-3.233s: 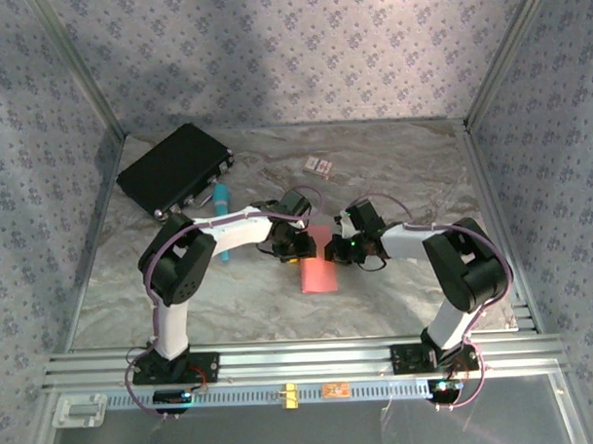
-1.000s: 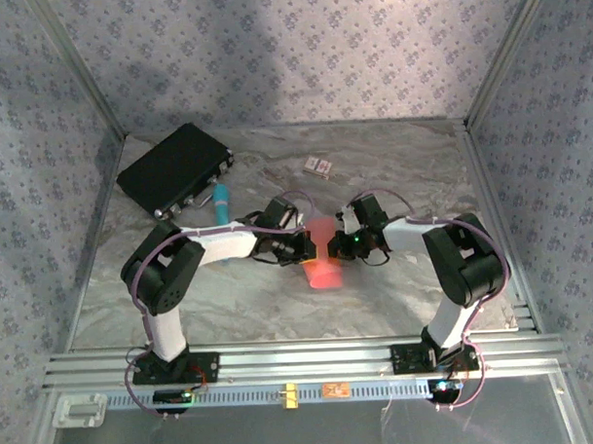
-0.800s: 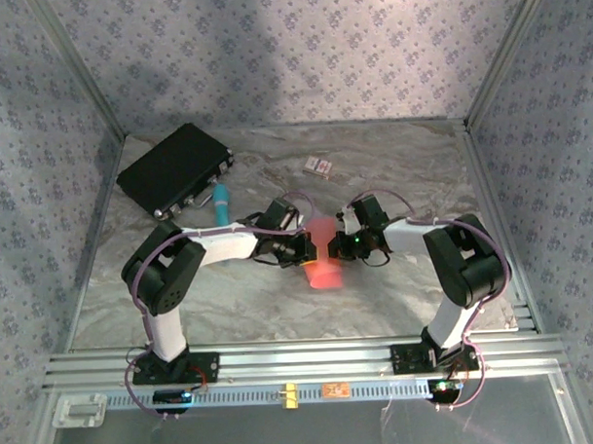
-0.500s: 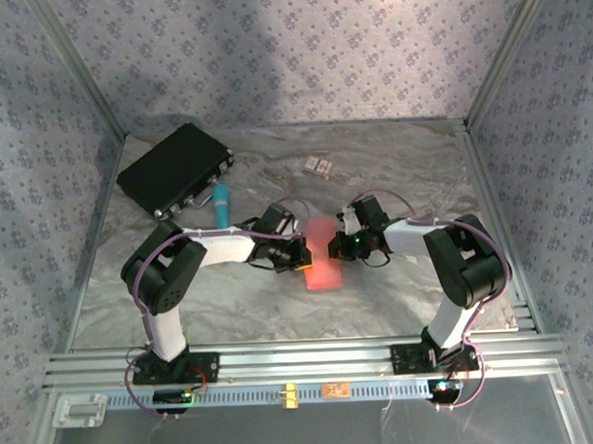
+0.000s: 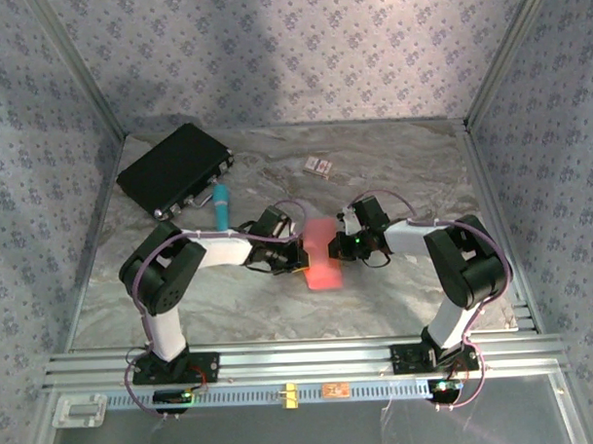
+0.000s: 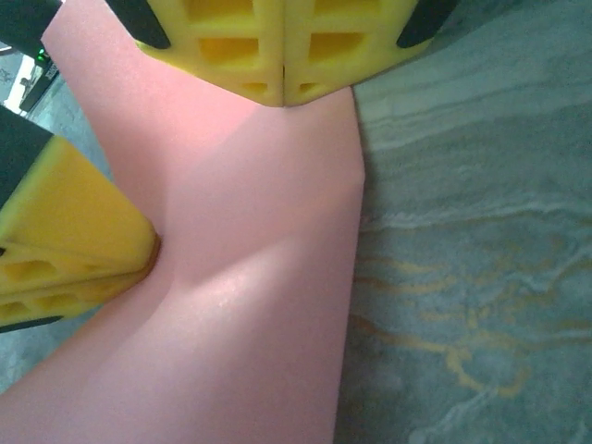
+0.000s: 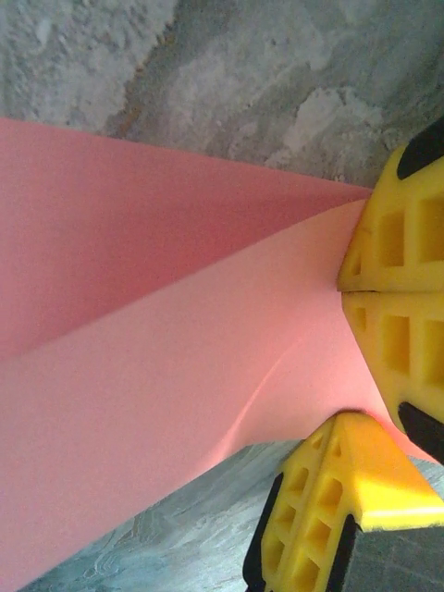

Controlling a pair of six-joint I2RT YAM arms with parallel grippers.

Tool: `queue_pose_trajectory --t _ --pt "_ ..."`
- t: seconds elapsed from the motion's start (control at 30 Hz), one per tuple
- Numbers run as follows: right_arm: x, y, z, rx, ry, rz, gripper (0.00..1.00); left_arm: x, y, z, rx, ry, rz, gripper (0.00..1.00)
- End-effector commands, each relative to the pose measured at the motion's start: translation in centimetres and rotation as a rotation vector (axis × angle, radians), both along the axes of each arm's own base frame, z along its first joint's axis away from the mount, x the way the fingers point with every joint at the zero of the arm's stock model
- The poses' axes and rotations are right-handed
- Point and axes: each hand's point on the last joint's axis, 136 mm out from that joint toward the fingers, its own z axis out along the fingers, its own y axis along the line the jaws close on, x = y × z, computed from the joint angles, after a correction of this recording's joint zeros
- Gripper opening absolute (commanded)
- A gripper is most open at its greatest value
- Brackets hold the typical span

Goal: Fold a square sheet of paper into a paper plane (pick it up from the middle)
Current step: First fold the square sheet of paper in half at the center of the table.

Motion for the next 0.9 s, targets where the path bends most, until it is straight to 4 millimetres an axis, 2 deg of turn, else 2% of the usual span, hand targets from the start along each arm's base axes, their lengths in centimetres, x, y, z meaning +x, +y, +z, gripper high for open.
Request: queue_pose_trajectory --t 0.0,0.1,0.3,0.67,0.77,0.87 --pt "-2.7 -2.6 -3.2 -0.136 0.121 -0.045 0.00 -0.2 -0.6 2.6 -0.014 -0.003 -0.001 0.03" --pt "-2.7 -2.6 -3.3 -0.138 0.122 -0.044 0.00 -0.1 -1.6 3.8 -0.055 -0.015 -0.009 0.03" --pt "-2.9 -2.7 -3.3 -0.140 0.120 -0.047 0.00 -0.8 -2.3 2.8 -0.072 0.020 -0.021 0.03" --pt "-2.9 -2.7 -3.4 -0.142 0.119 -0.049 0.00 -3.3 1.3 -2.9 0.113 0.083 -0.039 0.02" --pt "-3.0 -2.7 -3.5 -0.143 0.126 -0.048 0.00 -3.3 1.4 -2.6 0.116 0.067 -0.041 0.02" --pt "-3.1 -2.7 -3.4 -0.143 0.124 -0.047 0.00 -2.6 0.9 -1.0 0.092 0.031 -0.039 0.02"
